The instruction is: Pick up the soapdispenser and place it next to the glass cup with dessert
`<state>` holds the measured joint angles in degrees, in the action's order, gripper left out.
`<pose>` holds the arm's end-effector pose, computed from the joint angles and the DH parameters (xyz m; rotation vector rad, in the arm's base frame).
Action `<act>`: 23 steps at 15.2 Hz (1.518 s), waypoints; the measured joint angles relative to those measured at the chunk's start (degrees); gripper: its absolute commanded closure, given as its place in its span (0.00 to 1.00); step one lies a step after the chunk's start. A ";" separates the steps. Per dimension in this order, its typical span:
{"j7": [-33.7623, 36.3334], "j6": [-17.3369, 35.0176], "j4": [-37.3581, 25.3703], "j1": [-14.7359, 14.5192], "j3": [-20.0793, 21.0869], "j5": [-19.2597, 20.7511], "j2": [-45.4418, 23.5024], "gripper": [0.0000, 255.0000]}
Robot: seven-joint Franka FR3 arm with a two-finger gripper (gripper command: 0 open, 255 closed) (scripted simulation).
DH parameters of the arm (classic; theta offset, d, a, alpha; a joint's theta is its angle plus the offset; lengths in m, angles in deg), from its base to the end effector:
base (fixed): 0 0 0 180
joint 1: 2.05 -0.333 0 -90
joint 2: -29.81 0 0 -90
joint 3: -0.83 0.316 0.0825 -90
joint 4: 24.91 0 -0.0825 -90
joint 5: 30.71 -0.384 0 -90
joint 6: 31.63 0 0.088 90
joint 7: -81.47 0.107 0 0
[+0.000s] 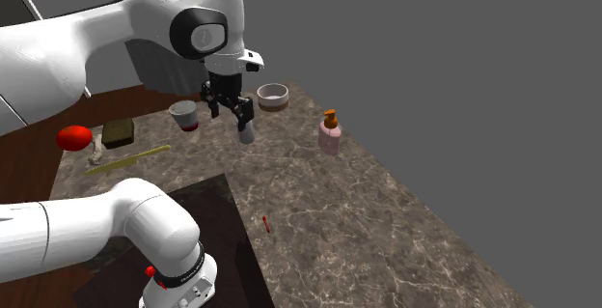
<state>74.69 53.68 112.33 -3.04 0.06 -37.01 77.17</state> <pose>0.2864 0.0124 0.5782 -3.0091 -0.1982 0.1103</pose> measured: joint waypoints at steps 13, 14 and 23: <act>-2.12 14.76 -9.21 1.07 -0.74 2.83 -22.84 0.00; -2.15 15.46 -10.58 1.14 -0.77 3.03 -24.78 0.00; -3.03 21.52 -24.59 1.98 -1.54 4.84 -43.74 0.00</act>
<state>71.67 75.20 87.74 -1.05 -1.49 -32.17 33.43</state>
